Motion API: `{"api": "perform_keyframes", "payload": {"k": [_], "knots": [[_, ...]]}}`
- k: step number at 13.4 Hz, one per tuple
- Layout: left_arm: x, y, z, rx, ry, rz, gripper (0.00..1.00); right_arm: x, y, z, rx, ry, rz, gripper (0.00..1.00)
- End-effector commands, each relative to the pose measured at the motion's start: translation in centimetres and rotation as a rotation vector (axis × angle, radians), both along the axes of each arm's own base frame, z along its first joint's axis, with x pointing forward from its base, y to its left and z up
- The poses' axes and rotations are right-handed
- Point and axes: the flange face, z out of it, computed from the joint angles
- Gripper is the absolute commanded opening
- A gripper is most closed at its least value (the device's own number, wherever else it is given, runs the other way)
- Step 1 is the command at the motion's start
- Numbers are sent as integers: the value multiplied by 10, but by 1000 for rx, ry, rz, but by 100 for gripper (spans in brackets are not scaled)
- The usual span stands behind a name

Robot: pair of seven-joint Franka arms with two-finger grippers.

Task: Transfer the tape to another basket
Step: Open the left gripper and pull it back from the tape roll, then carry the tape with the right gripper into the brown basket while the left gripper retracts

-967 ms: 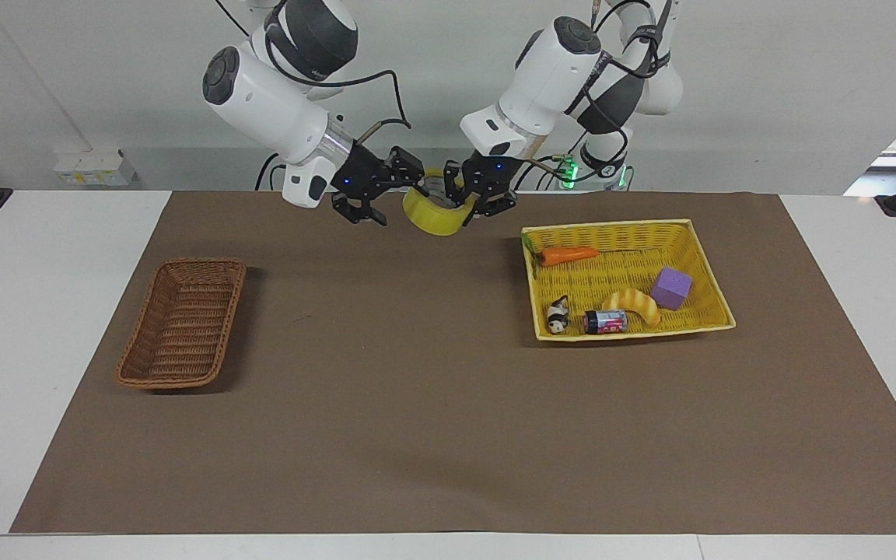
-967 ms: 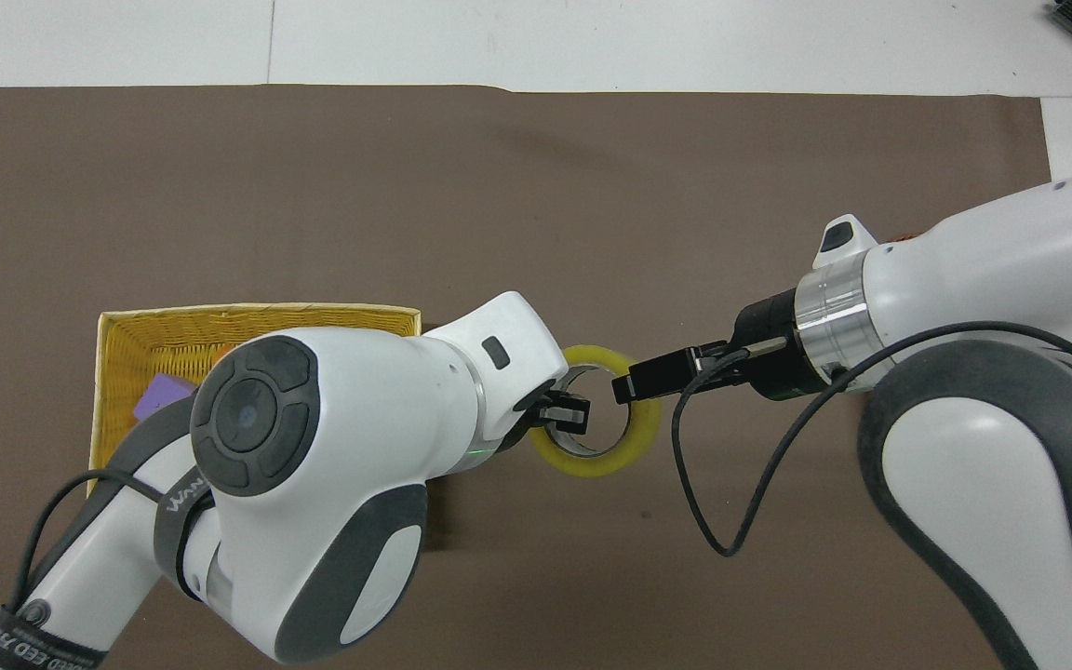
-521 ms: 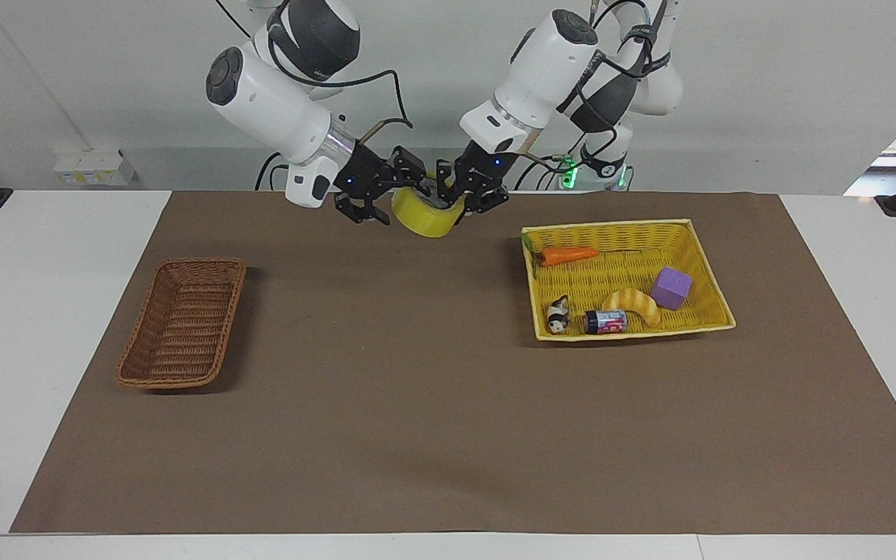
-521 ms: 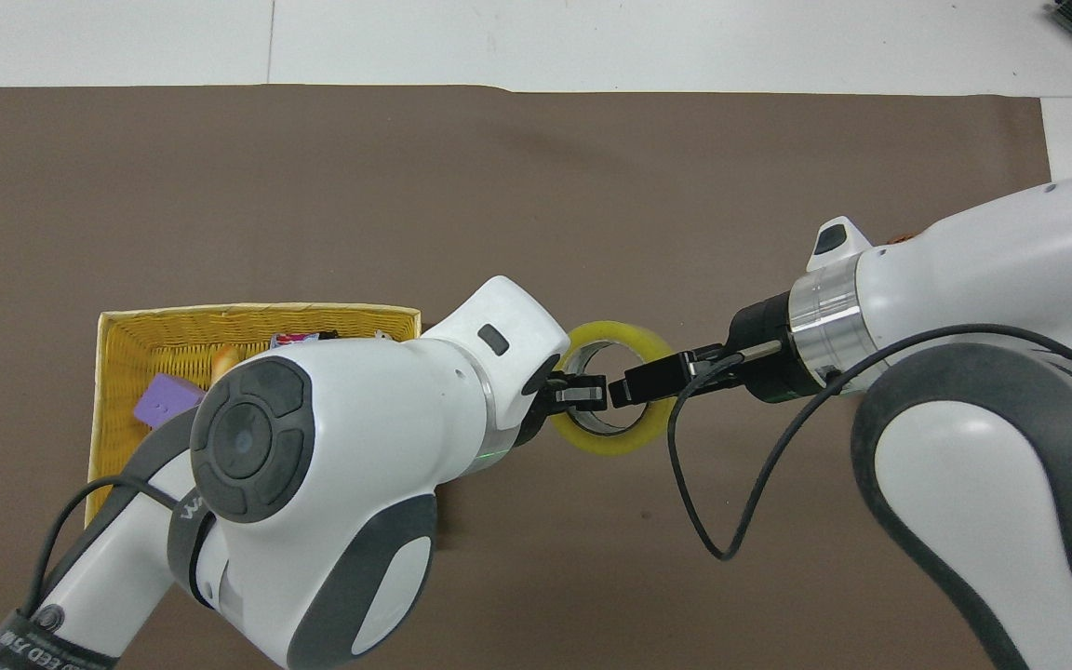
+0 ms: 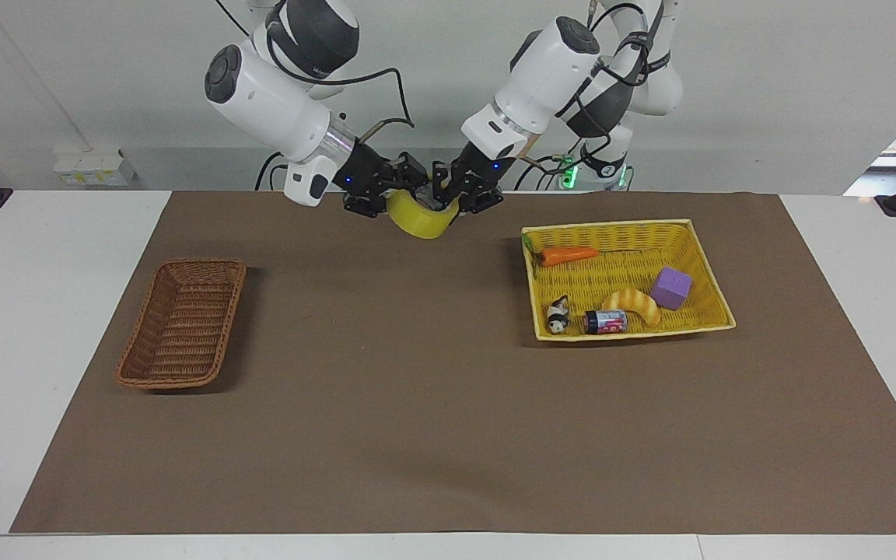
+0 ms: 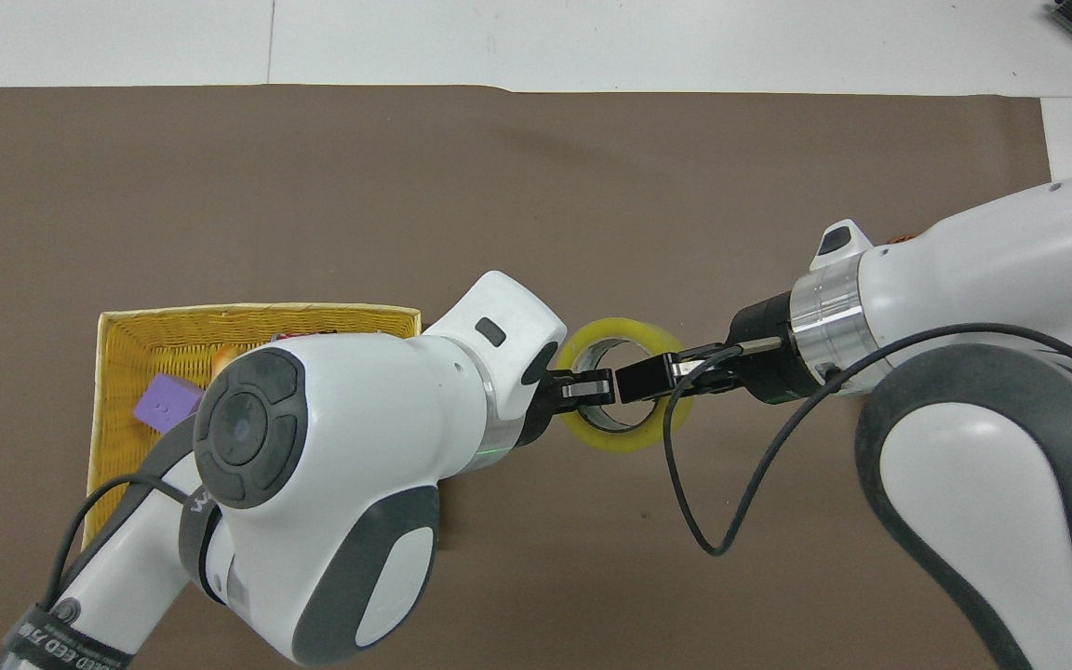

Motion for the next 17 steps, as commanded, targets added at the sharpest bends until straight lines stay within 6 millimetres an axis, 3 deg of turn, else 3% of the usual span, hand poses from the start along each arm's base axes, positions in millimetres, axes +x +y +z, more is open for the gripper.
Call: {"api": "perform_keyframes", "payload": {"k": [1,5,12,14,17], "knots": [[5,6,10,-24,5,41,100,2,-2,1,10,30,-18,0],[17,32,13,-48,75,91,100,3,-6,1,10,30,-23,0],[64,131,10,-65,253,230,100,8,-35,17,5,38,-44,0],[74,159,15,-213,395,288,100,7,-41,19,2,46,-41,0],[66,165,15,-240,487,260,100,4,-48,20,-51,38,-23,0]]}}
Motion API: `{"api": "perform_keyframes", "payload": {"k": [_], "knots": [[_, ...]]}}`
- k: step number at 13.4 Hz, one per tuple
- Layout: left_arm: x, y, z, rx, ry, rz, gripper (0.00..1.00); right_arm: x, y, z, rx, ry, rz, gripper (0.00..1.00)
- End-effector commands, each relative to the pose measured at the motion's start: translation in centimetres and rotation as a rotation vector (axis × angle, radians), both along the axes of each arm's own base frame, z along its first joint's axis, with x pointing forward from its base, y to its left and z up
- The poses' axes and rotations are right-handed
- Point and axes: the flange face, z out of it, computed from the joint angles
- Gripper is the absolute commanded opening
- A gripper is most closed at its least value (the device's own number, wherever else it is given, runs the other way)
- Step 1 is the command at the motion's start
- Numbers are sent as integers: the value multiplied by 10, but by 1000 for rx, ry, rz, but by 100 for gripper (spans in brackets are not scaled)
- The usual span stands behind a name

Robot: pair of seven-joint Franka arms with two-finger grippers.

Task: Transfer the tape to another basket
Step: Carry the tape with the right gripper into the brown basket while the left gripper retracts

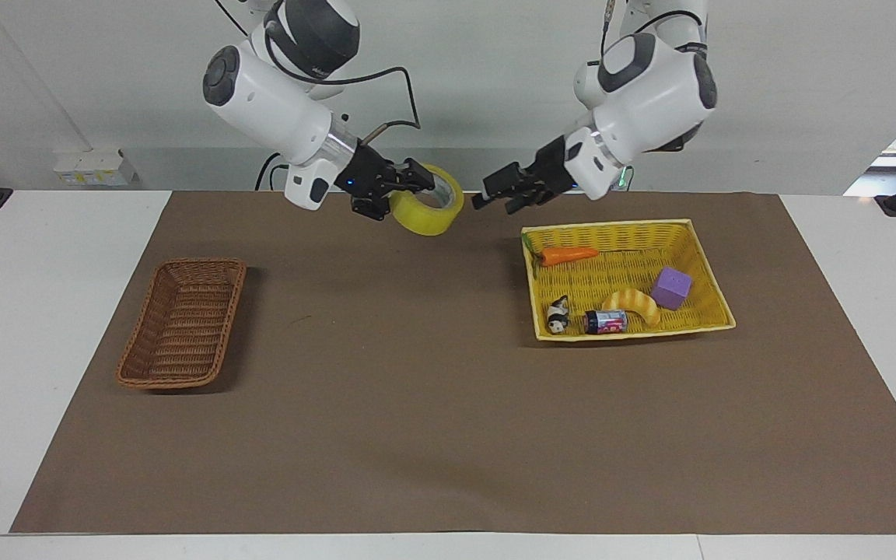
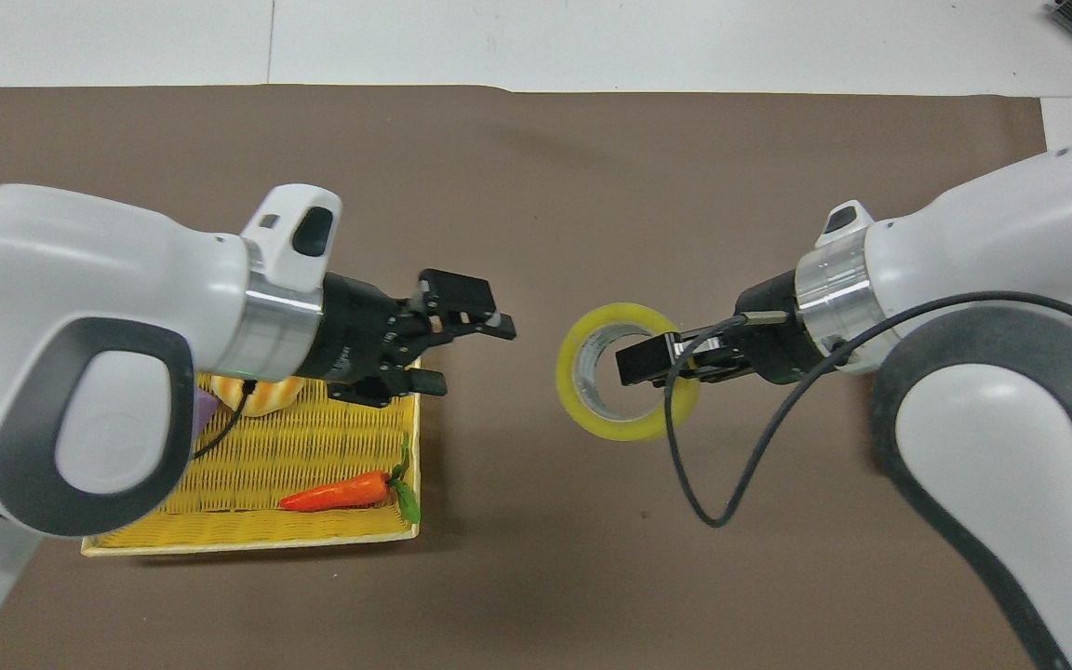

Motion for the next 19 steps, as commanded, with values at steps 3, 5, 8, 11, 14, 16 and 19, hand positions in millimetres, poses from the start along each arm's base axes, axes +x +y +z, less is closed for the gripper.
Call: {"api": "perform_keyframes", "payload": {"k": [3,5,8,11,14,16,19], "knots": [[-8,19,8,-27,41,10,100,-9,-48,12,-33,-8,34,0],[-5,26,5,37,17,-1,100,-5,-91,5,-63,-44,76,0],[5,44,-1,292,-99,-53,100,5,-155,-21,-132,-72,62,0],[20,82,-3,425,-193,-108,100,25,-231,-68,-123,-99,44,0],[40,137,-4,512,-310,-283,100,43,-283,-102,-170,-156,-25,0],[43,163,1,619,-375,-397,100,45,-316,-126,-180,-153,-61,0],[44,184,17,695,-398,-396,100,35,-365,-162,-169,-143,-49,0]]}}
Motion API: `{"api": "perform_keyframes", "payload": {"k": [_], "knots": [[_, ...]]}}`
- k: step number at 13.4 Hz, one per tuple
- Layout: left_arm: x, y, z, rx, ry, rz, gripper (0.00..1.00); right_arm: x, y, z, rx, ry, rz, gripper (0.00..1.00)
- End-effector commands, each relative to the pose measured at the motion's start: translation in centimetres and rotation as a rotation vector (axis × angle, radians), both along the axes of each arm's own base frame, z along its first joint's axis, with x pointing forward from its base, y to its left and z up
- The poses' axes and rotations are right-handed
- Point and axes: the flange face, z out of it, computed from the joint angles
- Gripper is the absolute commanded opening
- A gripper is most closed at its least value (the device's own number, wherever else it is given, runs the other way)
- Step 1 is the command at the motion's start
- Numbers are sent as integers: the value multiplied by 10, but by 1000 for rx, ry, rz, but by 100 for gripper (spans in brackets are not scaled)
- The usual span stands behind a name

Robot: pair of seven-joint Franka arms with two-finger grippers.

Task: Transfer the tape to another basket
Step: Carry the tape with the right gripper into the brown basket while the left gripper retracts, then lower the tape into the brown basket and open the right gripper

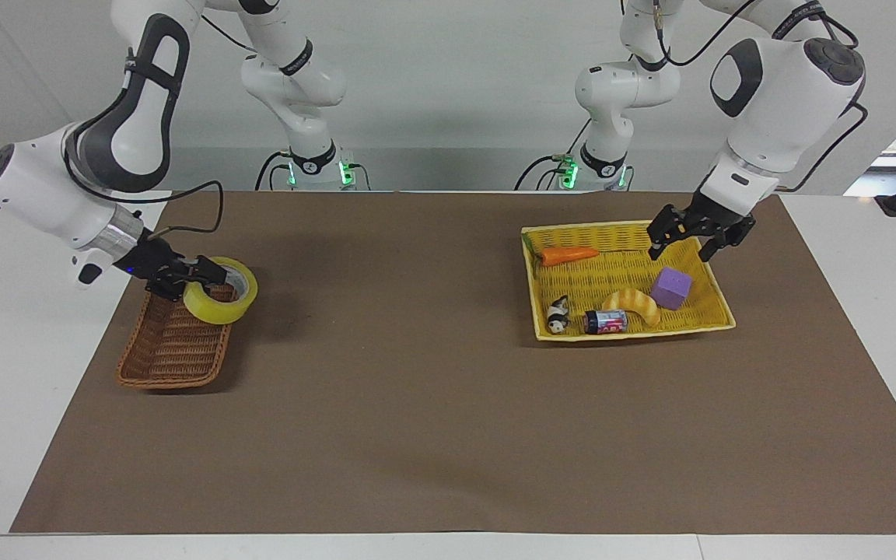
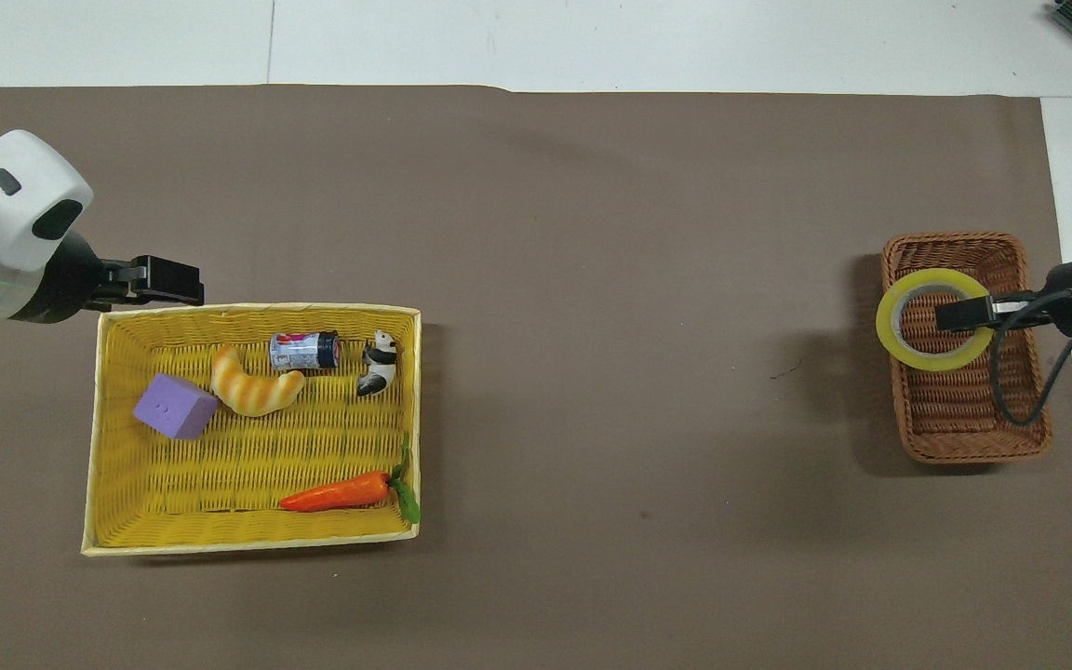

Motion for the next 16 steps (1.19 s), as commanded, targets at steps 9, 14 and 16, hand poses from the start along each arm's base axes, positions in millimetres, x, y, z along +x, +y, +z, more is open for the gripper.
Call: {"api": "perform_keyframes", "payload": {"k": [9,14,16], "knots": [[-11,40,50,45,8,35,100,-8,-74,-73,2,-15,4,0],[-26,58,52,43,109,26,100,-12,-70,-90,0,3,-3,17],[-32,73,53,40,139,20,100,-9,-66,-89,-3,1,-1,100]]}}
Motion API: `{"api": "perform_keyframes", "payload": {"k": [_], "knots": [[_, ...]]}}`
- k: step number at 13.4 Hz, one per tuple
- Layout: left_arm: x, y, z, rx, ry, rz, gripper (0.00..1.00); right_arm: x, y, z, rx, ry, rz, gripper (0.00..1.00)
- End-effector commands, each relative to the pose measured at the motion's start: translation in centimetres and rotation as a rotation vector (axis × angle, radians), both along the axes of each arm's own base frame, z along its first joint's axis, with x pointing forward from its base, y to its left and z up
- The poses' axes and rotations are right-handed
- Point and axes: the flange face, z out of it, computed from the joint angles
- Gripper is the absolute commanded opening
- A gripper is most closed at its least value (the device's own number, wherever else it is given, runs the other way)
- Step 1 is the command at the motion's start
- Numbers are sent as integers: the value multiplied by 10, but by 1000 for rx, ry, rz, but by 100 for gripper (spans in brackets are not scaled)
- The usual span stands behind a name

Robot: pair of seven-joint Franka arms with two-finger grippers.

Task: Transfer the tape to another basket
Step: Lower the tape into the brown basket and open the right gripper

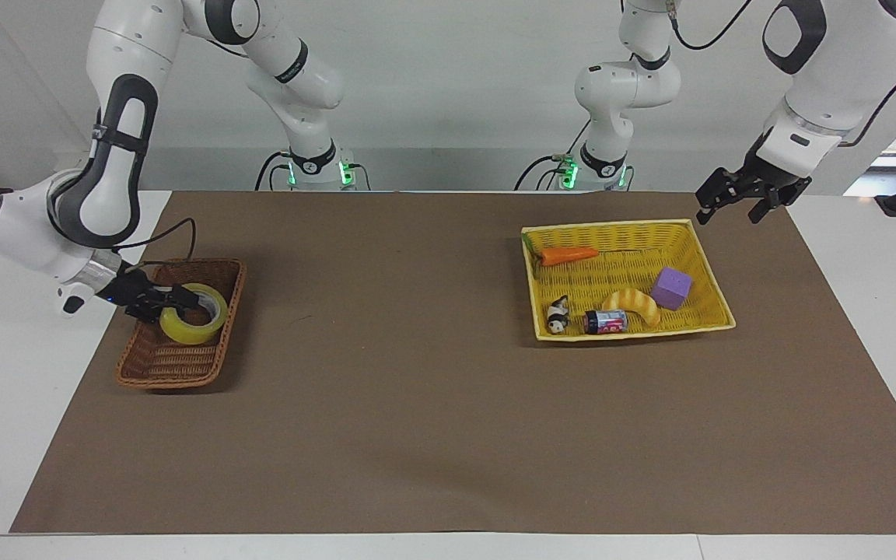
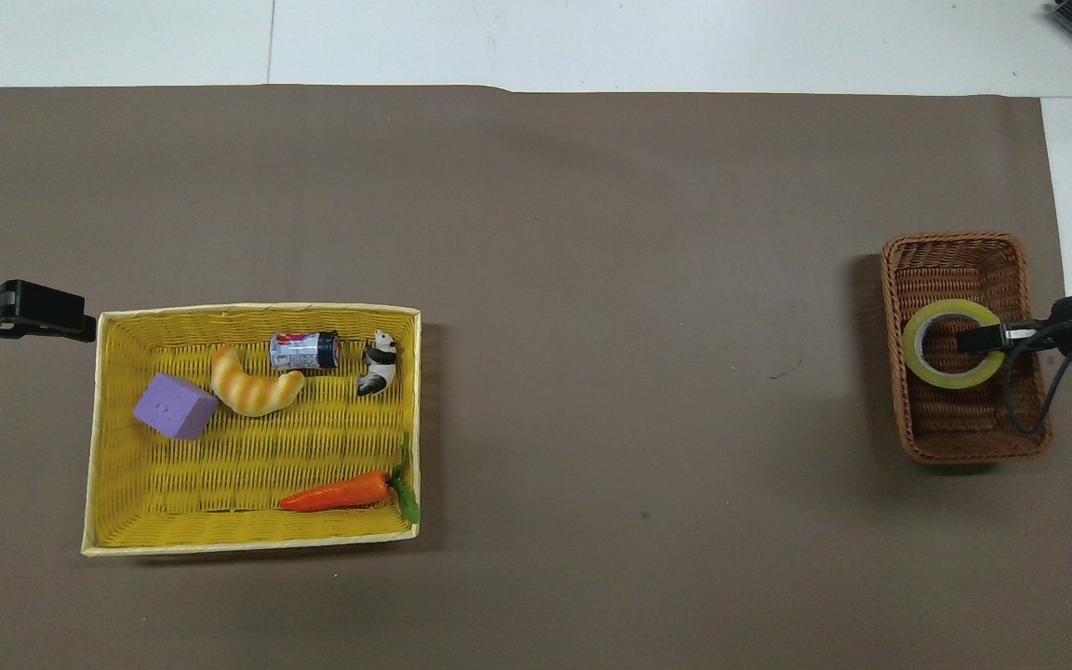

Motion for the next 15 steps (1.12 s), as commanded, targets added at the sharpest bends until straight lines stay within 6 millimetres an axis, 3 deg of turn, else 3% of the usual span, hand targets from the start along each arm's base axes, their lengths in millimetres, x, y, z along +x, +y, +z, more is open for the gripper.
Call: {"api": "perform_keyframes", "payload": {"k": [1,4,5,6,8,10,11,15], "knots": [[-8,15,11,13,26,-34,100,3,3,1,-3,-18,3,100],[-17,9,19,24,29,-116,100,13,-2,18,-24,-46,-10,100],[-18,9,19,51,29,-140,100,25,-5,36,-66,-85,-32,100],[-17,10,20,54,28,-142,100,41,2,54,-123,-144,-48,100],[-20,10,20,67,52,-139,100,57,24,71,-242,-182,-23,100],[-21,9,22,68,49,-139,100,69,66,89,-297,-177,-52,100],[-21,9,22,66,50,-138,100,70,85,109,-352,-174,-80,100],[-24,4,23,70,54,-67,100,58,172,154,-402,-86,-150,100]]}}
